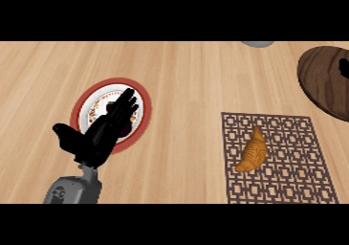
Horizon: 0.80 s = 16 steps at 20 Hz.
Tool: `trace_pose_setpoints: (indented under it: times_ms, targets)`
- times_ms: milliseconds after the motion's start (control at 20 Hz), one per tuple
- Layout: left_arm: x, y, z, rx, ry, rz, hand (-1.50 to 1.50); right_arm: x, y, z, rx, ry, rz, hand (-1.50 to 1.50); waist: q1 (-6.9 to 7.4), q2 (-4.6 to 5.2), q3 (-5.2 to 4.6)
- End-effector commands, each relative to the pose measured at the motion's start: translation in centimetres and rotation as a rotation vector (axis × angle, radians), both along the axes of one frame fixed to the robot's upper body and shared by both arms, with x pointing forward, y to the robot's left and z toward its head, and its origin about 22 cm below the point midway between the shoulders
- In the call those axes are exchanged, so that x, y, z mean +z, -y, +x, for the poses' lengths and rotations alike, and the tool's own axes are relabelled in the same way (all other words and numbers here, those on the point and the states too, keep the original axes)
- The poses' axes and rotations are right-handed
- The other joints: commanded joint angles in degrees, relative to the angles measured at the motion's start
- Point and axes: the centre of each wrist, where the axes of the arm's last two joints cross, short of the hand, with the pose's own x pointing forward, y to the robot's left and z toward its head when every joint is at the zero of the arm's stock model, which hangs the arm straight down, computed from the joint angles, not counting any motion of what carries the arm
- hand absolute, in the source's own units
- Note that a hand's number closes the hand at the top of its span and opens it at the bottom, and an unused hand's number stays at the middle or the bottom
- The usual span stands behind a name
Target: Pick the bell pepper from the placemat and place it in the bowl
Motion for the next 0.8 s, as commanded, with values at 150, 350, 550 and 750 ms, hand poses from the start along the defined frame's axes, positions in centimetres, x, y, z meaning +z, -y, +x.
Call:
trace_pose_setpoints:
  times_ms: [150,350,550,750]
  targets:
    - [0.3,1.5,0.2,-0.039,0.014,-0.009,0.0,-4.0,1.7,-0.6,-0.155,-0.12,0.147,-1.5,1.33,0.95,0.21]
    - [0.4,0.9,-0.2,-0.038,0.001,-0.002,0.0,-2.6,2.5,-0.5,-0.066,-0.061,0.236,-1.5,1.58,0.64,0.27]
    - [-0.4,0.1,-0.7,-0.011,-0.001,0.008,0.0,-4.4,3.0,-1.3,-0.021,0.101,0.433,-1.5,0.44,0.38,0.39]
    - [0.1,0.4,-0.1,0.013,-0.01,-0.009,0.0,-2.2,2.8,-0.6,0.051,0.429,0.647,-1.5,-1.38,-0.39,0.46]
